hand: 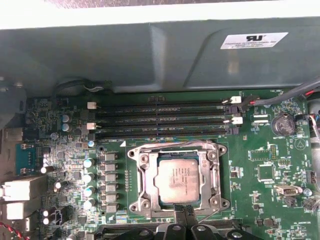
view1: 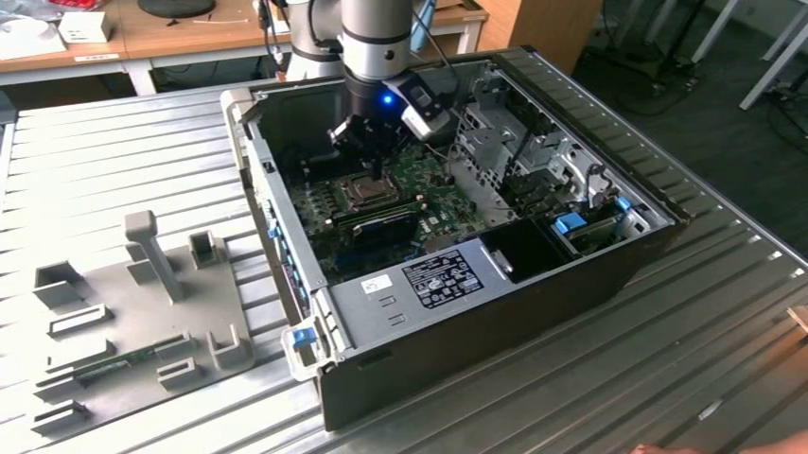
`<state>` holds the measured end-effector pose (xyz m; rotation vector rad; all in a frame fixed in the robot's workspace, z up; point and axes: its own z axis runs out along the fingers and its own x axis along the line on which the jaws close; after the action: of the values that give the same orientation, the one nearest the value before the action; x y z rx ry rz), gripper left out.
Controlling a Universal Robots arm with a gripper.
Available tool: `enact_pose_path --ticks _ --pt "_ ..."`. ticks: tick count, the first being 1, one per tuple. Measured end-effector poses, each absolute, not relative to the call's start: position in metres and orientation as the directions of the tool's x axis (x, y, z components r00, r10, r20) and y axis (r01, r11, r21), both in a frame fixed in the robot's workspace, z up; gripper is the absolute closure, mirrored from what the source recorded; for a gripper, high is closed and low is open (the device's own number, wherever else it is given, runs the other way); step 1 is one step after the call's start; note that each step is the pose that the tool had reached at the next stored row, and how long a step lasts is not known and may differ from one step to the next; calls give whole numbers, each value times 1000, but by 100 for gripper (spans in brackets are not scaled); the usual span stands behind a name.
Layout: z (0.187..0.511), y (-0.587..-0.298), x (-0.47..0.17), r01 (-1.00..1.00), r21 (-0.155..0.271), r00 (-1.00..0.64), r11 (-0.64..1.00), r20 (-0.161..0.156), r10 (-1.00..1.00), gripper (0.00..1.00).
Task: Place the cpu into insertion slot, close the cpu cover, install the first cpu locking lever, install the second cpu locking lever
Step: 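Install the second cpu locking lever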
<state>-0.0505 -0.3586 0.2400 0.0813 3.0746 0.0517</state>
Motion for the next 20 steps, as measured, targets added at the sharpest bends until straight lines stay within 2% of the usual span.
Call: enact_pose_path --ticks 6,10,20 --pt "240 -359 -50 52 35 -997 998 -63 54 90" --pt "240 -359 -51 52 34 -997 998 -46 54 90" --pt "240 -362 -50 52 38 -998 998 -45 54 90"
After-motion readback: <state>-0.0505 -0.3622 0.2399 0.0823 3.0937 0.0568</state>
